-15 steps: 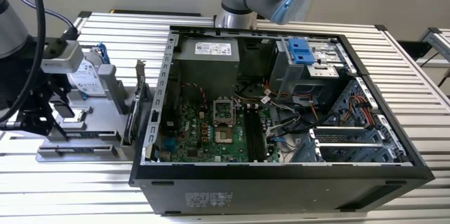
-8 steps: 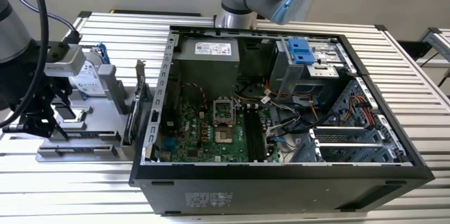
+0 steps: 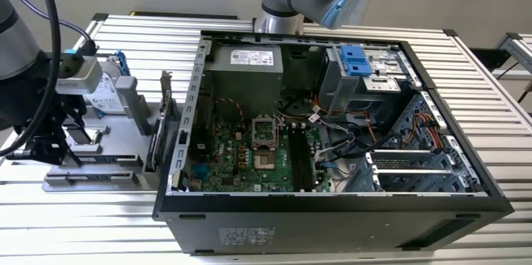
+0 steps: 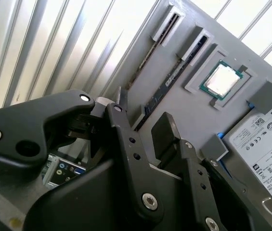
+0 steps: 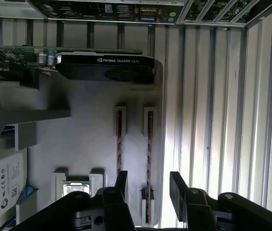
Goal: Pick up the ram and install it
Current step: 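Pick up the ram and move it above insertion slot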
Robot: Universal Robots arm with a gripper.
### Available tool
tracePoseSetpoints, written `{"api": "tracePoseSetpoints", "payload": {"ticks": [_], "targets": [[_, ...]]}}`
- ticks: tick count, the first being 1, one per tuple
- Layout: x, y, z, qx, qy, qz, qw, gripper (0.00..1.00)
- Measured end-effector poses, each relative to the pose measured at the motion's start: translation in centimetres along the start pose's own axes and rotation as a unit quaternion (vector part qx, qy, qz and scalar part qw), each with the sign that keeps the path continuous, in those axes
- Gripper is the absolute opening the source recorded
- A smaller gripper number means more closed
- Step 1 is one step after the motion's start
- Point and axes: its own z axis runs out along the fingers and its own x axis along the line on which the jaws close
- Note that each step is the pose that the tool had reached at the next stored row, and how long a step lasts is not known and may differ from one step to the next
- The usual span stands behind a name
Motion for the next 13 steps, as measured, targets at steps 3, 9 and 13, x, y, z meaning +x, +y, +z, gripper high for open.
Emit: {"api": "tracePoseSetpoints", "payload": {"ticks": [3,9,13], "targets": [[0.0,0.0,0.27,0.0004,0.0,0.0,1.0,1.0],[0.0,-0.01,0.91,0.0021,0.0,0.0,1.0,1.0],[-0.01,0.0,1.4,0.0042,0.0001,0.0,1.0,1.0]]}}
